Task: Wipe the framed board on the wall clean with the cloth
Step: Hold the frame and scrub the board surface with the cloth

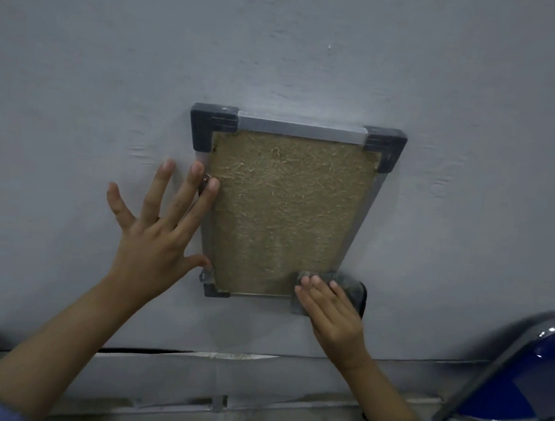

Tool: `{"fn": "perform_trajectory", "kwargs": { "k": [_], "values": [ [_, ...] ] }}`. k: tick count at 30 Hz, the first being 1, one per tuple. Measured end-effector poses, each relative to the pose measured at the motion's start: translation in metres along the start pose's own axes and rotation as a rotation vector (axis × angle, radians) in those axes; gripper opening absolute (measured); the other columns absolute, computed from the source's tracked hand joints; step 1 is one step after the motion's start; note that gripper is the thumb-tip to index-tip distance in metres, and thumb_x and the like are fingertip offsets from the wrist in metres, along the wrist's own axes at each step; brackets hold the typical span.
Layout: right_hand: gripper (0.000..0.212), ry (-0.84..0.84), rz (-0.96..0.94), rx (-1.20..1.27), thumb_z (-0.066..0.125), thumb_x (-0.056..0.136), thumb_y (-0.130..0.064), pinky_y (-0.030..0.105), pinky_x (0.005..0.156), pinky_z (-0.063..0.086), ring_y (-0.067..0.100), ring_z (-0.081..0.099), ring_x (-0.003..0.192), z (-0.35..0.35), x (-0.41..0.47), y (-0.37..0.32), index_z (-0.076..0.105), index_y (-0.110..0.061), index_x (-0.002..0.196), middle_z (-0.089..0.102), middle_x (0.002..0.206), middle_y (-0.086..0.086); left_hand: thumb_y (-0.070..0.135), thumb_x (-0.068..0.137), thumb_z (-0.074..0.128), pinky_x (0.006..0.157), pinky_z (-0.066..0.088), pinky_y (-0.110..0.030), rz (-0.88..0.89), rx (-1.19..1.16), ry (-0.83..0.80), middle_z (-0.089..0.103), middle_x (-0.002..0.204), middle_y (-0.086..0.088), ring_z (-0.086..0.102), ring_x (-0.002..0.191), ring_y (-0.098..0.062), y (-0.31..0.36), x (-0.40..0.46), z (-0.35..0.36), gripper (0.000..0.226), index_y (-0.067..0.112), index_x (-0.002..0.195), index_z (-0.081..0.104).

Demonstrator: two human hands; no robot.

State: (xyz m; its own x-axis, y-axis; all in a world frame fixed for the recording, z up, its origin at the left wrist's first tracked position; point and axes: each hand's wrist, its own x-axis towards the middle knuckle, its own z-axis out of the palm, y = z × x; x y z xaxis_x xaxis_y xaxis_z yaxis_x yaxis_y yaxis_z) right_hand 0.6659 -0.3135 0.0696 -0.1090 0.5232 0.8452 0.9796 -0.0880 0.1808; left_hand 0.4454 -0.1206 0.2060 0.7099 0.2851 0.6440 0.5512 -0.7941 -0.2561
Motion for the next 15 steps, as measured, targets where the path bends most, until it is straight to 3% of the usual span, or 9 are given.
{"fn": "perform_trajectory", "kwargs": {
  "k": [4,9,12,15],
  "values": [
    [0.031,-0.081,0.000,-0.003,0.038,0.102,-0.006,0.034,0.105,0.041,0.020,0.056,0.121,0.002,-0.018,-0.006,0.065,-0.008,0.118,0.062,0.125,0.006,0.048,0.040,0.090,0.090,0.012,-0.081,-0.005,-0.004,-0.002,-0.013,0.160,0.002,-0.012,0.146,-0.024,0.001,-0.001,0.000,0.147,0.021,0.153,-0.001],
    [0.033,-0.115,0.177,0.061,0.039,0.097,-0.001,0.040,0.096,0.049,0.023,0.059,0.117,-0.008,-0.021,-0.031,0.068,-0.005,0.113,0.064,0.122,0.009,0.050,0.042,0.089,0.091,0.011,-0.081,-0.001,-0.009,-0.008,-0.014,0.160,0.002,-0.012,0.146,-0.024,0.001,-0.002,-0.005,0.145,0.021,0.153,0.000],
    [0.030,-0.110,0.413,0.206,0.047,0.090,0.000,0.038,0.093,0.051,0.026,0.062,0.112,-0.021,-0.024,-0.054,0.068,-0.001,0.112,0.063,0.121,0.011,0.049,0.041,0.089,0.091,0.011,-0.080,-0.004,-0.008,-0.008,-0.012,0.160,0.002,-0.011,0.146,-0.025,0.002,-0.003,-0.005,0.145,0.021,0.153,0.001],
    [0.034,0.043,0.717,0.351,0.052,0.088,-0.001,0.022,0.095,0.048,0.013,0.061,0.113,-0.036,-0.009,-0.070,0.061,-0.002,0.121,0.058,0.127,0.005,0.047,0.040,0.091,0.092,0.011,-0.080,-0.006,-0.004,0.003,-0.009,0.160,0.001,-0.008,0.146,-0.026,0.002,-0.004,-0.002,0.146,0.020,0.153,0.003]
  ]
}}
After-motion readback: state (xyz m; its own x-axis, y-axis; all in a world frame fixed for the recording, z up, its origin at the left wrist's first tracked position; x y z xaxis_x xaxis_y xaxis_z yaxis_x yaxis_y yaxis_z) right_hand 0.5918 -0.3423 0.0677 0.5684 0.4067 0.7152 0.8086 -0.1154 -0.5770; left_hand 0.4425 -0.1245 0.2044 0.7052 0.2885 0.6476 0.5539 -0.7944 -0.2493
